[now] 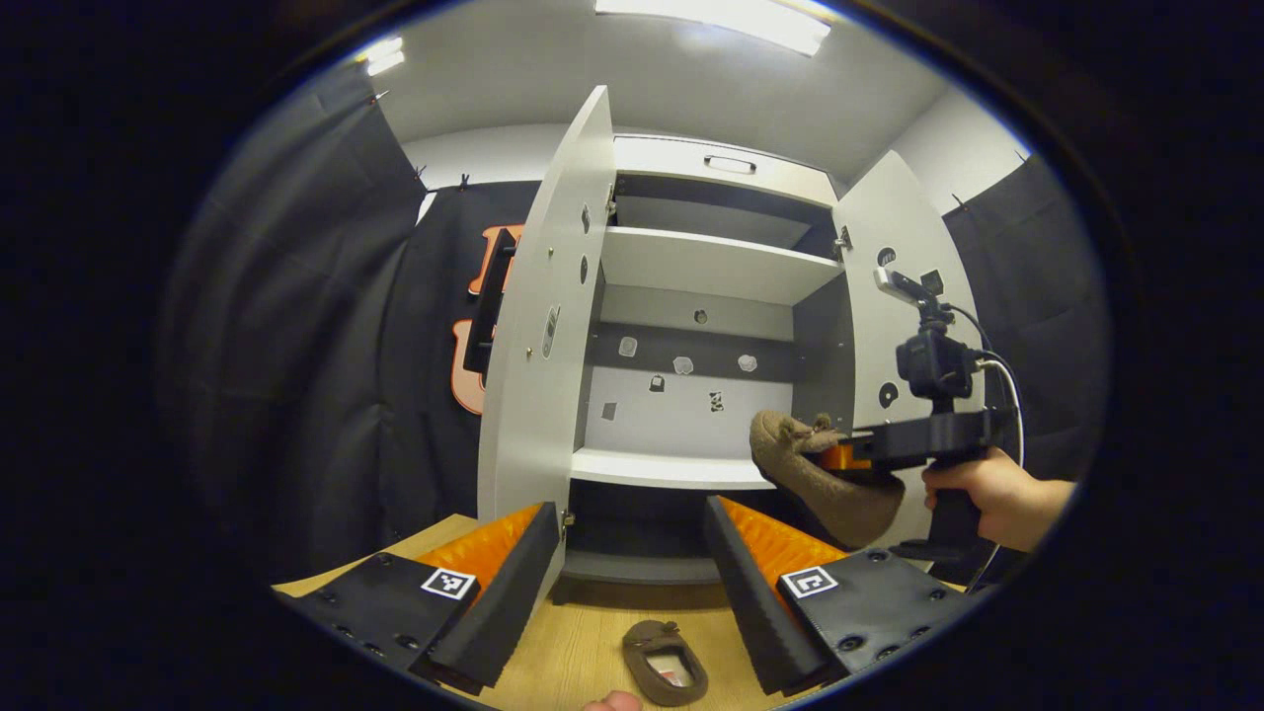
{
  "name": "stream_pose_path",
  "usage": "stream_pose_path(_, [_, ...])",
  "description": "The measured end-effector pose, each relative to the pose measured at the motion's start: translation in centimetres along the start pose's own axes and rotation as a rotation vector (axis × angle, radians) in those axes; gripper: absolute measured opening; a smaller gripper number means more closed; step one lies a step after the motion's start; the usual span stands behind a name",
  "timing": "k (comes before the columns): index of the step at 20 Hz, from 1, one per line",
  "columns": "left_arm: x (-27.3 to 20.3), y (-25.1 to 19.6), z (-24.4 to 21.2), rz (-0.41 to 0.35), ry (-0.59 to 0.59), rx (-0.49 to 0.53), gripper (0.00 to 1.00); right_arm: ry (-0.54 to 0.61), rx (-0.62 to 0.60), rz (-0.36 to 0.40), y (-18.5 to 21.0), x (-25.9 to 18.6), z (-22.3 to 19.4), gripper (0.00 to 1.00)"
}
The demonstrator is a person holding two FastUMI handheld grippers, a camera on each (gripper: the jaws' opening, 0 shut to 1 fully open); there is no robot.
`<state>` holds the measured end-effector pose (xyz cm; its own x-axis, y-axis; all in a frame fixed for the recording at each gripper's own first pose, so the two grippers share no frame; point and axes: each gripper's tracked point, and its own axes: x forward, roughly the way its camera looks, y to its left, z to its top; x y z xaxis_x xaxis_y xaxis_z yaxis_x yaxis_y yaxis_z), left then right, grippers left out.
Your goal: Grab one shoe with the right hand and put it into the shoe cabinet, grab the other shoe with the left hand and put it into the shoe cabinet; then close the right door with the right hand and the left door with the left hand.
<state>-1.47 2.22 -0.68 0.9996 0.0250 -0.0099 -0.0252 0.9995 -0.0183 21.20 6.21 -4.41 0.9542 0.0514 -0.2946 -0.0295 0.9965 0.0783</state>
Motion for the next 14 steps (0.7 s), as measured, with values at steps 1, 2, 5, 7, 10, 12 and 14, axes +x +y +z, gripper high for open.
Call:
stream_pose_path(1, [0.0,0.2,0.0,0.004,0.002,-0.003,0.96,0.002,-0.025,-0.021,-0.4,1.6,0.8,0.02])
stream_pose_path(2, [-0.2,0.4,-0.2,0.008,0.007,-0.002,0.96,0.02,-0.042,-0.04,-0.8,3.5,1.3,0.03])
stream_pose_path(5, [-0.5,1.6,-0.4,0.037,0.015,0.017,0.96,0.097,-0.034,-0.071,-1.5,9.6,1.5,0.03])
stream_pose_path(7, [-0.6,2.5,-0.9,0.06,0.029,0.022,0.96,0.151,-0.019,-0.1,-2.1,13.0,0.9,0.03])
stream_pose_path(10, [-0.8,3.7,-1.2,0.09,0.039,0.015,0.96,0.231,-0.004,-0.133,-3.0,16.9,-0.2,0.04])
stream_pose_path(12, [-0.8,4.4,-1.2,0.111,0.039,0.017,0.97,0.291,0.038,-0.158,-3.9,18.6,-1.2,0.04])
stream_pose_path(14, [-1.0,5.1,-1.3,0.131,0.038,0.023,0.96,0.333,0.063,-0.175,-4.5,19.7,-2.1,0.05])
